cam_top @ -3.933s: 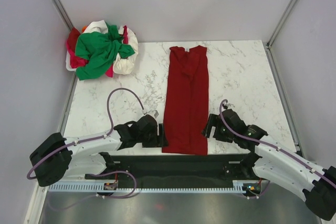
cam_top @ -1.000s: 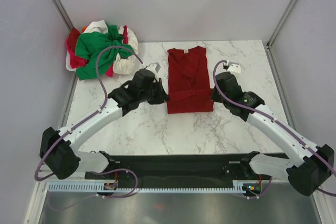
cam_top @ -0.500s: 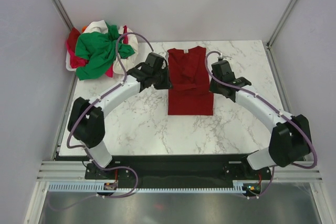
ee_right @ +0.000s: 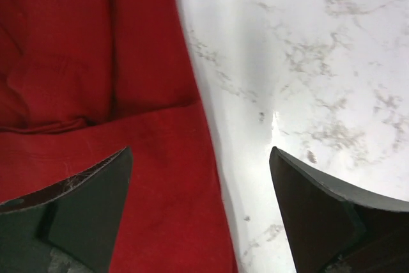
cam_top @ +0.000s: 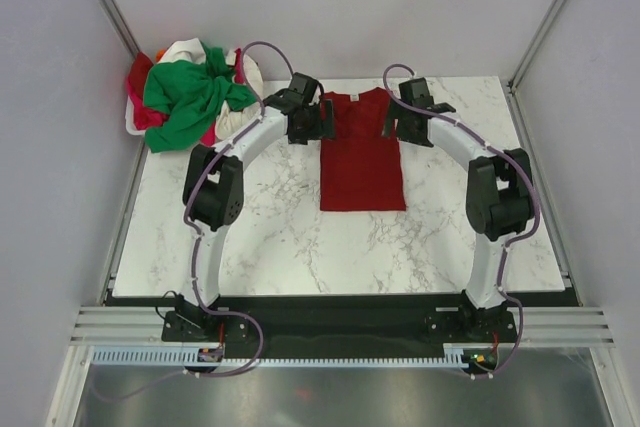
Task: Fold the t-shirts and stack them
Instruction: Fold the tshirt
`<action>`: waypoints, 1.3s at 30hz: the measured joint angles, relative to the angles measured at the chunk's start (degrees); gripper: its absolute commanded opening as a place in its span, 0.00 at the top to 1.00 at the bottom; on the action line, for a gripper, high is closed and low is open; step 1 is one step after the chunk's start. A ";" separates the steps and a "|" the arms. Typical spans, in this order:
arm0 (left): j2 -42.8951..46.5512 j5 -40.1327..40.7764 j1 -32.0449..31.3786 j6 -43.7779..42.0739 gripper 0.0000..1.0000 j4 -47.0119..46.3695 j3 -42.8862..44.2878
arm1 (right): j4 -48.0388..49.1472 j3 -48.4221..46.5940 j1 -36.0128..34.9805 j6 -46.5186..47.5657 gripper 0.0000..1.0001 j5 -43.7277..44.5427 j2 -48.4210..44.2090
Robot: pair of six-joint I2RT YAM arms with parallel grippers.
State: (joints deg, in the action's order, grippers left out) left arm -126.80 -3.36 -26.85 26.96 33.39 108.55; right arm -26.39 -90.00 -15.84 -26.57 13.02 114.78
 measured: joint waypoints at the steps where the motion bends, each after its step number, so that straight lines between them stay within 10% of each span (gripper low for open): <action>1: -0.15 0.68 0.35 -0.02 0.09 1.27 0.98 | -0.63 -0.02 0.35 0.28 0.03 0.09 -0.22; 14: 23.30 4.04 -3.21 1.60 0.12 0.98 -24.50 | 4.59 30.69 1.20 -1.09 0.04 -8.37 -32.39; 22: 28.28 -3.21 -6.86 6.51 0.13 -12.24 -49.90 | 9.57 46.75 1.07 -3.02 0.11 -18.97 -30.67; 35: 30.80 -4.70 -6.62 10.82 0.16 -25.03 -56.46 | 21.38 49.05 1.05 -4.94 0.18 -22.36 -27.80; 39: 29.68 -4.74 -6.62 11.47 0.31 -27.63 -56.46 | 24.46 48.57 1.09 -5.42 0.30 -22.56 -25.81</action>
State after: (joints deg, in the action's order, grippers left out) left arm -97.12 -8.10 -33.47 38.44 5.76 52.10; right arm -1.93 -41.43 -14.74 -31.99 -9.54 88.97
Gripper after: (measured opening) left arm 0.789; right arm 0.762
